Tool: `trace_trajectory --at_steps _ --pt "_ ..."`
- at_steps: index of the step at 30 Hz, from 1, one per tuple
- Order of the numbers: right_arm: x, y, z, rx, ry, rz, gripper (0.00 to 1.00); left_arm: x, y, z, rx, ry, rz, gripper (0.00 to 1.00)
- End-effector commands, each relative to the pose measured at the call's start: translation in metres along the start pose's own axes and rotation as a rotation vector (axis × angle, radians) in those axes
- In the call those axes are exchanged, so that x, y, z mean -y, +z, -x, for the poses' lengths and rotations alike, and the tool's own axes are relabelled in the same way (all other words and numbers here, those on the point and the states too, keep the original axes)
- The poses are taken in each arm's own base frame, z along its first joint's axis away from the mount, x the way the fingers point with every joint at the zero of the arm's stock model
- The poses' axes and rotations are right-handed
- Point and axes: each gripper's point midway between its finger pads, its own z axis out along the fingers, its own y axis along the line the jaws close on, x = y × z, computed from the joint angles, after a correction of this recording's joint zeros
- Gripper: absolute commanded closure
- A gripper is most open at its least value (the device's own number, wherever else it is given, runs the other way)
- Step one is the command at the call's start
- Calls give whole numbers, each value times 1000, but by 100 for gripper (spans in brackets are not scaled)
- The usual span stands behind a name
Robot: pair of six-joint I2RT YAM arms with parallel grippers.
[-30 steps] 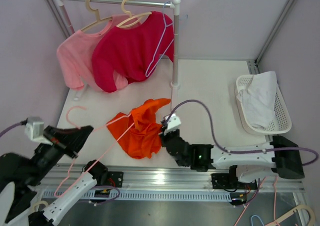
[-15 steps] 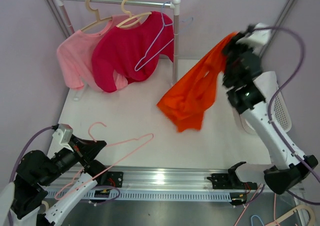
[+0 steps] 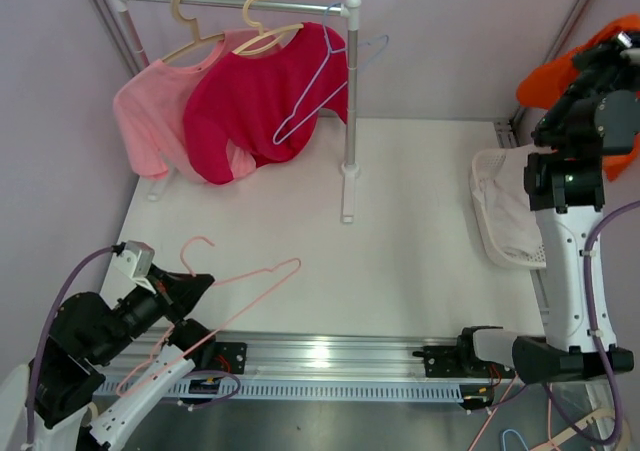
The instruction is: Remove the t-shirt from the hanger
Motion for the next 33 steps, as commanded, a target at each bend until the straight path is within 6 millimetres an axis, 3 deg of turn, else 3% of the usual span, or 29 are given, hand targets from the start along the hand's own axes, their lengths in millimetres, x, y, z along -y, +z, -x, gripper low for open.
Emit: trace_trajectory --at_steps 1,3,5,10,11,12,13,14,16,18,21,22,23,25,26,27,29,30,31,32,33 --pt "55 -18 -69 -129 -23 -181 100 -7 13 13 34 6 46 99" --pt "111 -35 -99 -190 -98 -384 100 -11 19 15 24 -2 72 100" --pt "146 -51 -146 -271 -69 -482 100 -15 30 13 -44 0 110 99" --pt "190 -90 -245 -546 -103 -555 100 -17 40 28 -51 16 141 100" --pt "197 -94 -257 -572 -68 -588 91 -16 41 31 -44 11 141 100" --pt "208 -102 -270 -644 -78 -611 74 -15 43 34 -37 10 137 99" --pt "215 -106 -284 -681 -81 -642 20 -14 44 36 -36 4 135 99" --pt "218 -107 -287 -704 -89 -650 1 -14 50 36 -48 2 141 100" --pt "209 -101 -286 -709 -83 -588 1 -14 57 39 -49 -1 144 100" --pt "186 -87 -269 -655 -87 -496 0 -17 66 48 -46 0 171 100" --pt "157 -71 -223 -560 -167 -407 1 -23 82 56 -59 3 211 99" --pt "132 -68 -205 -530 -162 -358 0 -23 87 58 -62 3 215 99" --pt "130 -67 -185 -485 -224 -361 1 -25 93 58 -72 2 225 99" --pt "113 -69 -167 -462 -235 -325 1 -32 106 62 -99 -2 264 99" --pt "102 -76 -162 -481 -225 -282 1 -34 109 64 -104 -1 279 99" --pt "95 -80 -162 -500 -201 -246 1 -38 109 79 -73 -7 305 99" --pt "82 -96 -173 -576 -165 -167 1 -47 123 86 -89 -4 334 99" --pt "72 -107 -172 -602 -101 -107 1 -48 122 107 -47 -9 338 99" --pt "69 -116 -175 -620 -85 -87 1 -54 133 109 -70 9 349 100" --pt "65 -134 -192 -661 -83 -55 1 -54 136 124 -40 32 348 99" --pt "66 -144 -183 -647 -53 -43 1 -56 140 130 -38 57 356 99"
